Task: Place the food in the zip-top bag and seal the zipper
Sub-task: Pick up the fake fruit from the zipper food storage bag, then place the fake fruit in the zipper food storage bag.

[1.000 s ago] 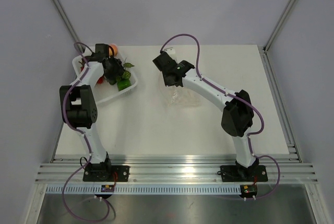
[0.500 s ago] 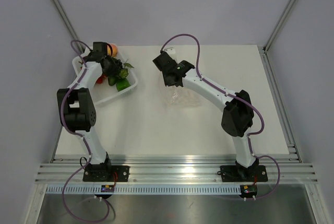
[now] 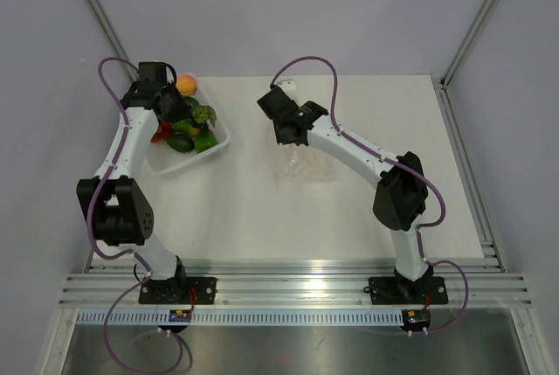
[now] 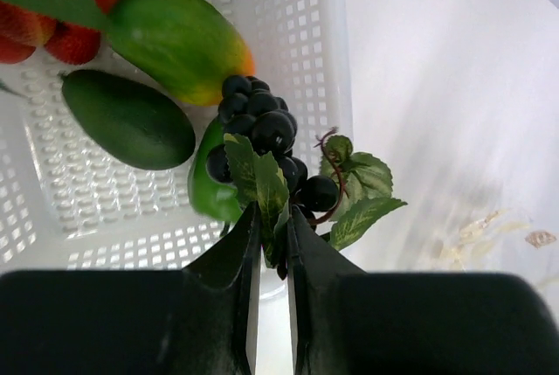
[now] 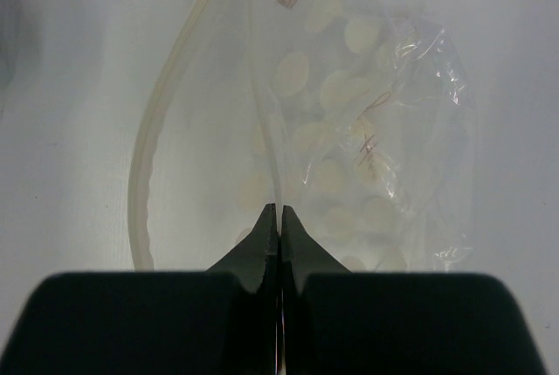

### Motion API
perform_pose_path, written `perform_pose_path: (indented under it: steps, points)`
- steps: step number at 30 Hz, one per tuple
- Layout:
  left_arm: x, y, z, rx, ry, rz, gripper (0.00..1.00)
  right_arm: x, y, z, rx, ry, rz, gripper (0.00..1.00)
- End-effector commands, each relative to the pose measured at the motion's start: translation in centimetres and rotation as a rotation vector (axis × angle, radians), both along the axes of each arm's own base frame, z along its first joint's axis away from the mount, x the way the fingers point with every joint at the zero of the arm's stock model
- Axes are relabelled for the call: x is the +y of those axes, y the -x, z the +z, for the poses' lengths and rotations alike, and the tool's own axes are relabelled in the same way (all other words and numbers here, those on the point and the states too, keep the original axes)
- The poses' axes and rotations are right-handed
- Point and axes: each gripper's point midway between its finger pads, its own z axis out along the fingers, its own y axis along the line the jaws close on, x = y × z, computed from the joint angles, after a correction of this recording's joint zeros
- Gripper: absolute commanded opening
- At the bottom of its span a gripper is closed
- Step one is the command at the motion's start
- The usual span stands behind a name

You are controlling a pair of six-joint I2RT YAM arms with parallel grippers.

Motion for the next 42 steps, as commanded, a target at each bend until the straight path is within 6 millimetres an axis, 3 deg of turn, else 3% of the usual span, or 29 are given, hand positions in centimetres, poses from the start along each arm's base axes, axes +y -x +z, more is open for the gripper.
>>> perform_pose_path:
  steps: [1, 6, 10, 13, 21, 25, 33, 42]
  points:
    - [-0.6, 1.7, 5.9, -0.115, -0.004, -0.055, 0.0, -0.2, 0.4, 3.0, -0.046, -0.049, -0.011, 0.0]
    - [-1.7, 4.0, 9.8, -0.191, 0.017, -0.11, 0.0, 0.9, 0.2, 3.6, -0.047, -0.09, 0.015, 0.0]
    - [-4.0, 6.5, 12.3, -0.236, 0.085, -0.211, 0.0, 2.0, 0.0, 4.4, -0.056, -0.145, 0.038, 0.0]
    - [-6.9, 8.0, 13.2, -0.248, 0.161, -0.308, 0.0, 2.8, -0.1, 5.3, -0.064, -0.194, 0.055, 0.0]
    - [-11.9, 11.5, 17.3, -0.348, 0.381, -0.489, 0.0, 5.2, -0.1, 7.1, -0.065, -0.342, 0.08, 0.0]
    - [-13.8, 12.1, 17.4, -0.356, 0.487, -0.547, 0.0, 5.9, 0.6, 8.9, -0.076, -0.444, 0.095, 0.0]
    - [-14.6, 12.9, 18.9, -0.399, 0.547, -0.585, 0.0, 6.2, 1.5, 9.4, -0.064, -0.517, 0.102, 0.0]
    - [-15.1, 14.0, 22.8, -0.488, 0.59, -0.621, 0.0, 7.3, 1.9, 7.7, 0.002, -0.54, 0.116, 0.0]
